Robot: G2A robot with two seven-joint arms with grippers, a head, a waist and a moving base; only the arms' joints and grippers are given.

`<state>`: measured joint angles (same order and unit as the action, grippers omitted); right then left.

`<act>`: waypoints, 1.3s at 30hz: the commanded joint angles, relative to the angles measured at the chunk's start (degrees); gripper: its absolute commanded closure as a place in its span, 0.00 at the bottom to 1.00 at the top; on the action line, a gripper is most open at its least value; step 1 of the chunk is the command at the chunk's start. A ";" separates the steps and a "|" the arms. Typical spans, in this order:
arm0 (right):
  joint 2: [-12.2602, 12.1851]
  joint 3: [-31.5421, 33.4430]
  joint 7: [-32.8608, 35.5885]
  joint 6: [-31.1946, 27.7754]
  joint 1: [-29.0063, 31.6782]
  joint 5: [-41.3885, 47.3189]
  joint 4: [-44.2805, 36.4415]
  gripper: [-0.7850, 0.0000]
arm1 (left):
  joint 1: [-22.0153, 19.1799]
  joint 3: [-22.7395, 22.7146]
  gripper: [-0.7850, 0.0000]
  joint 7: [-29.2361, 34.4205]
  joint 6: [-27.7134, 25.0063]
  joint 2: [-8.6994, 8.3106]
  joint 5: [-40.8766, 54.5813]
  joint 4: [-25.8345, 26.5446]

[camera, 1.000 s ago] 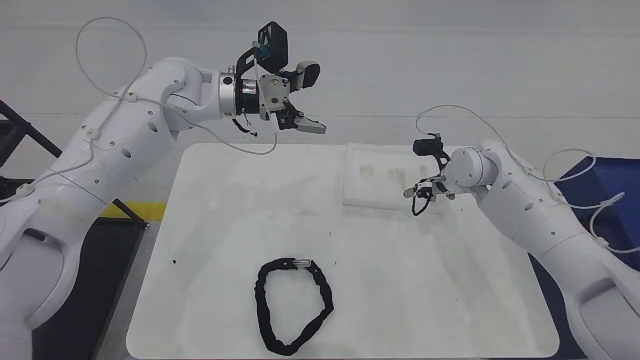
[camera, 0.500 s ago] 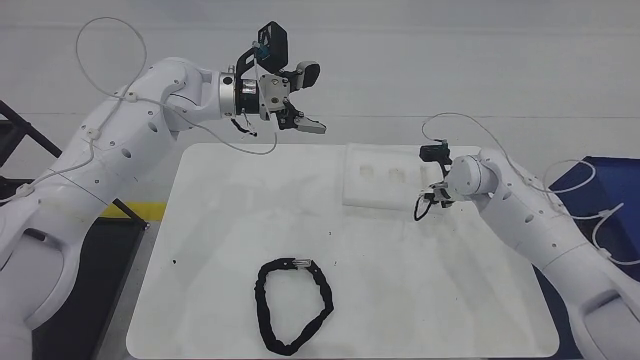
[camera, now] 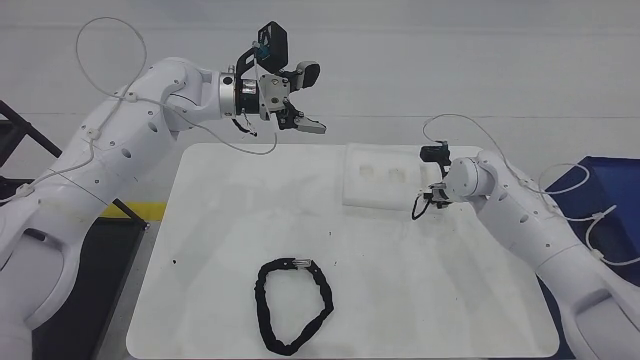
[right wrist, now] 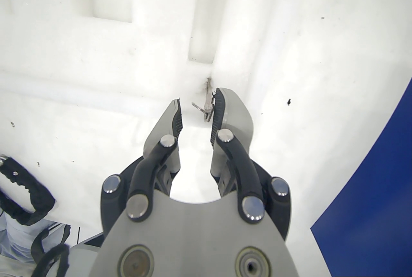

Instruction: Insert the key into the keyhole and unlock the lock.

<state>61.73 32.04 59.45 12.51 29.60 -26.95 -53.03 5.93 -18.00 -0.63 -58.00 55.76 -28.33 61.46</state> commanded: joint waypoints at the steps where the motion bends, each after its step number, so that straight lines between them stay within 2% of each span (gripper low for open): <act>1: 0.34 -0.02 -0.27 0.43 -0.02 -0.31 0.86 0.80 | 0.00 0.00 0.00 0.00 0.00 0.00 0.00 0.00; 8: 1.72 0.33 -1.76 0.38 -0.17 0.40 4.17 0.91 | 0.00 0.00 0.00 0.00 0.00 0.00 0.00 0.00; 10: 2.08 0.38 -2.14 0.35 -0.23 0.37 5.08 0.99 | 0.00 0.00 0.00 0.00 0.00 0.00 0.00 0.00; 20: 2.43 2.46 -0.58 -1.20 -1.73 -0.07 5.82 1.00 | 0.00 0.00 0.00 0.00 0.00 0.00 0.00 0.00; 25: 1.03 4.89 1.51 -1.57 -1.57 -1.81 2.05 1.00 | 0.00 0.00 0.00 0.00 0.00 0.00 0.00 0.00; 29: -1.11 8.71 3.82 -1.98 0.05 -2.44 -4.10 1.00 | 0.00 0.00 0.00 0.00 0.00 0.00 0.00 0.00; 39: -7.18 23.92 6.84 -3.76 11.00 2.17 -22.95 1.00 | 0.00 0.00 0.00 0.00 0.00 0.00 0.00 0.00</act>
<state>55.01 54.08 66.36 8.89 39.23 -25.78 -74.06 5.93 -18.00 -0.63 -58.00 55.76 -28.33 61.46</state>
